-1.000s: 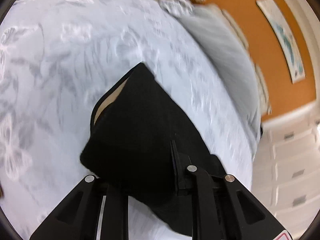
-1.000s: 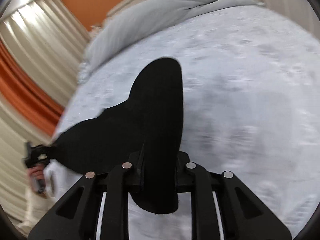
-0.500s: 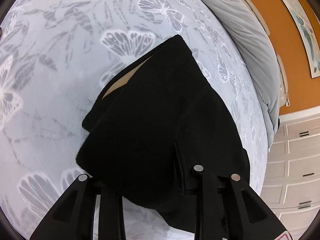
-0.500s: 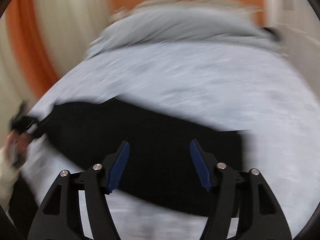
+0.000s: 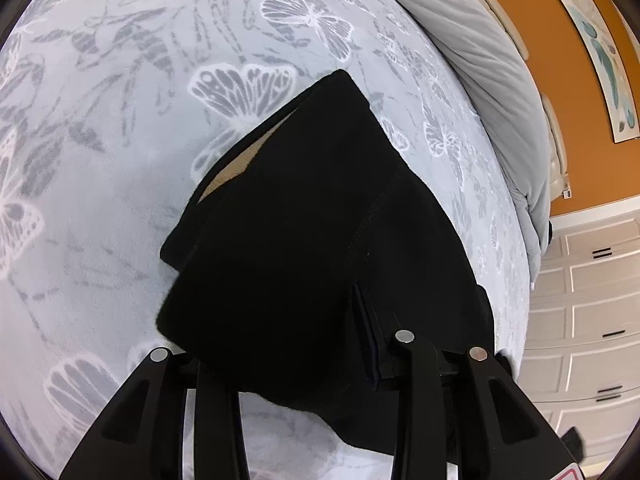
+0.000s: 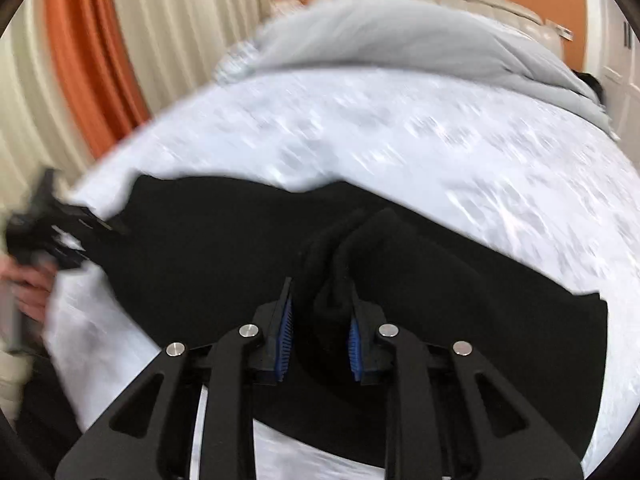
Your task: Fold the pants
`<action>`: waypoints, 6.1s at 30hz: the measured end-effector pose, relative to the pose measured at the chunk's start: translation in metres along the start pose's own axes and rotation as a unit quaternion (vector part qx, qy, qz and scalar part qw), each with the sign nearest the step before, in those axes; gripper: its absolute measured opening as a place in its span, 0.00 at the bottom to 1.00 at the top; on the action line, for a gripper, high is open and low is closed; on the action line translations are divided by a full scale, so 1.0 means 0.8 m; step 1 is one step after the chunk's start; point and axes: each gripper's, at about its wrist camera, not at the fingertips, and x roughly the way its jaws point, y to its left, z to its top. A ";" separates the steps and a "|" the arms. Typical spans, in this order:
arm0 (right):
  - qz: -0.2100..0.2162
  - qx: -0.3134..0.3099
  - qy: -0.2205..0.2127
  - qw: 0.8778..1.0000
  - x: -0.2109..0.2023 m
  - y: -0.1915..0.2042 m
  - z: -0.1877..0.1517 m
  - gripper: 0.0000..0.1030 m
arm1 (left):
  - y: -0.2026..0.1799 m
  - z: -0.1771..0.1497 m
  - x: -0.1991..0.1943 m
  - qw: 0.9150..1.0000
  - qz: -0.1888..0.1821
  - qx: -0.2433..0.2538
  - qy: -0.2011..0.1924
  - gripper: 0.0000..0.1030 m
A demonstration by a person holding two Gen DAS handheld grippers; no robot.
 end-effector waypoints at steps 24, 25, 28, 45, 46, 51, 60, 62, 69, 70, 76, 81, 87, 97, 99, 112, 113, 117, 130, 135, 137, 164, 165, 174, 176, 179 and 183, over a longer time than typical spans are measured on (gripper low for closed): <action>-0.130 0.144 -0.032 0.980 -0.116 -0.172 -0.013 0.78 | -0.205 -0.104 -0.051 0.967 -0.078 0.212 -0.121 0.17; -0.130 0.157 -0.036 0.978 -0.120 -0.181 -0.015 0.78 | -0.229 -0.130 -0.049 0.957 -0.094 0.248 -0.117 0.19; -0.128 0.180 -0.029 0.975 -0.117 -0.196 -0.022 0.78 | -0.282 -0.202 0.000 0.930 -0.098 0.352 -0.048 0.57; 0.059 0.217 0.100 0.969 0.023 -0.129 -0.042 0.87 | -0.201 -0.110 -0.058 0.954 -0.037 0.258 -0.147 0.88; 0.051 0.207 0.092 0.973 0.026 -0.122 -0.039 0.83 | -0.196 -0.104 -0.054 0.958 -0.026 0.247 -0.142 0.88; 0.053 0.172 0.063 0.982 0.033 -0.099 -0.013 0.15 | -0.173 -0.082 -0.041 0.969 0.002 0.208 -0.133 0.88; -0.026 0.096 -0.073 0.992 -0.151 -0.121 0.034 0.13 | -0.182 -0.087 -0.046 0.967 -0.002 0.206 -0.151 0.88; -0.098 0.122 -0.018 0.987 -0.133 -0.170 -0.002 0.14 | -0.192 -0.095 -0.027 0.965 0.011 0.223 -0.139 0.88; -0.073 0.220 0.068 0.970 -0.085 -0.248 -0.063 0.22 | -0.220 -0.137 0.048 0.963 0.001 0.265 -0.041 0.88; -0.067 0.217 0.052 0.972 -0.096 -0.247 -0.059 0.23 | -0.222 -0.142 0.054 0.963 -0.007 0.267 -0.031 0.88; -0.030 0.247 0.069 0.966 -0.074 -0.271 -0.056 0.44 | -0.230 -0.172 0.074 0.954 -0.007 0.298 -0.010 0.88; -0.039 0.211 0.048 0.976 -0.084 -0.243 -0.037 0.14 | -0.230 -0.173 0.074 0.955 -0.020 0.295 0.003 0.88; -0.105 0.183 0.093 0.973 -0.083 -0.236 -0.059 0.36 | -0.233 -0.179 0.082 0.956 -0.057 0.286 0.041 0.88; -0.119 0.221 0.086 0.964 -0.068 -0.266 -0.070 0.96 | -0.228 -0.212 0.135 0.953 -0.038 0.296 0.044 0.88; -0.026 0.280 0.106 0.954 -0.032 -0.282 -0.090 0.70 | -0.227 -0.212 0.135 0.951 -0.057 0.301 0.042 0.67; -0.069 0.210 0.116 0.968 -0.070 -0.195 -0.086 0.60 | -0.190 -0.184 0.011 0.935 0.032 0.353 -0.014 0.54; -0.079 0.217 0.112 0.966 -0.071 -0.198 -0.086 0.60 | -0.185 -0.189 0.012 0.928 0.069 0.364 -0.038 0.49; -0.036 0.202 0.013 0.979 -0.114 -0.179 -0.060 0.62 | -0.194 -0.202 -0.010 0.907 0.073 0.406 -0.084 0.57; -0.029 0.156 0.067 0.985 -0.019 -0.143 -0.030 0.18 | -0.240 -0.231 0.008 0.882 0.112 0.441 -0.122 0.74; 0.004 0.130 -0.017 0.991 -0.102 -0.133 -0.008 0.13 | -0.235 -0.227 0.017 0.884 0.128 0.435 -0.110 0.74; -0.045 0.113 0.031 0.992 -0.074 -0.149 -0.025 0.21 | -0.234 -0.225 0.020 0.887 0.127 0.431 -0.104 0.74; -0.050 0.155 0.109 0.981 -0.064 -0.149 -0.094 0.24 | -0.232 -0.232 0.050 0.882 0.164 0.433 -0.082 0.75; -0.036 0.170 0.103 0.979 -0.068 -0.153 -0.094 0.26 | -0.231 -0.230 0.050 0.884 0.163 0.430 -0.079 0.75; -0.033 0.177 0.081 0.980 -0.083 -0.158 -0.087 0.62 | -0.211 -0.206 0.029 0.908 0.144 0.387 -0.074 0.78; -0.026 0.178 0.083 0.980 -0.089 -0.157 -0.088 0.62 | -0.208 -0.211 0.022 0.906 0.139 0.393 -0.078 0.78; 0.011 0.173 0.092 0.981 -0.086 -0.145 -0.095 0.62 | -0.207 -0.224 0.015 0.898 0.131 0.414 -0.078 0.82; -0.013 0.163 0.106 0.981 -0.058 -0.137 -0.103 0.62 | -0.208 -0.235 0.014 0.886 0.135 0.437 -0.081 0.82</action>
